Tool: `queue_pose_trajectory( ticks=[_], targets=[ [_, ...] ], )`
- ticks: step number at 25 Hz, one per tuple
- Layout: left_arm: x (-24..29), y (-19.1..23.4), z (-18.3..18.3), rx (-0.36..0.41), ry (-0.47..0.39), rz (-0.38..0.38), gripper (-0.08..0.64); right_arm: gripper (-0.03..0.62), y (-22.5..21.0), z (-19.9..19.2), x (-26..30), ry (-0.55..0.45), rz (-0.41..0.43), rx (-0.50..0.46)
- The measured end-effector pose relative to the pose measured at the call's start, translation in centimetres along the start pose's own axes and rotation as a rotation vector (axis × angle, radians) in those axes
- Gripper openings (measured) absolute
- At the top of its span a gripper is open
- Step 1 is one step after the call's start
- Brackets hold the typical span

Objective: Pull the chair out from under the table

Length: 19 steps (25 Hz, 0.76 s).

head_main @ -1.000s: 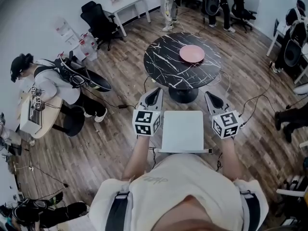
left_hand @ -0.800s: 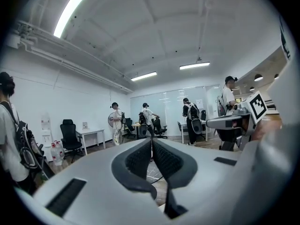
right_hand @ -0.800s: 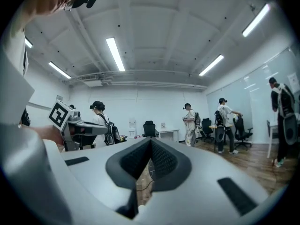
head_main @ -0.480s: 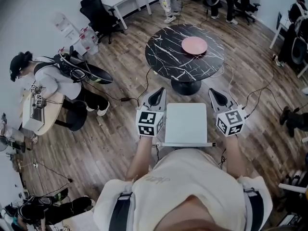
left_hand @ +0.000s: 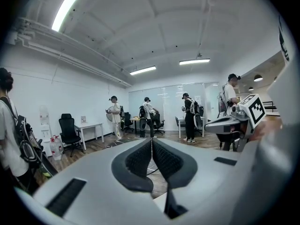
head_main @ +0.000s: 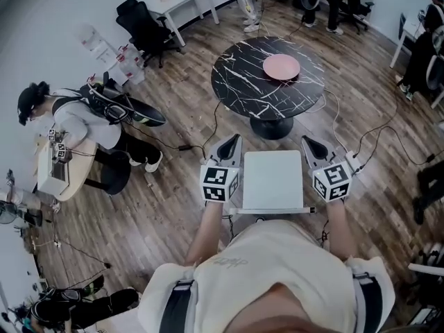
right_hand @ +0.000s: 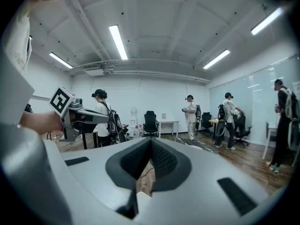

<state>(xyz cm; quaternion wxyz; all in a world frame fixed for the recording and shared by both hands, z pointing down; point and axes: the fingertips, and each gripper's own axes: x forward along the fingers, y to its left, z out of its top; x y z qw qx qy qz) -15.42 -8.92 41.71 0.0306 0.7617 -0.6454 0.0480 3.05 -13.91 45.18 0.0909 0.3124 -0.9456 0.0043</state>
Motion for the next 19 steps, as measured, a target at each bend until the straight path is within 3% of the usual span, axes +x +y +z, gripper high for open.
queue_pose_trajectory(
  ticks=[13,19],
  targets=[
    [0.7,-1.9,-1.2,0.013,0.037,-0.061,0.023,0.005,-0.5,-2.9,-1.8,0.045,-0.03,0.064],
    [1.3,-1.7,-1.2,0.026,0.02,-0.065,0.023,0.005,-0.8,-2.1,-1.7,0.043,-0.033,-0.008]
  ],
)
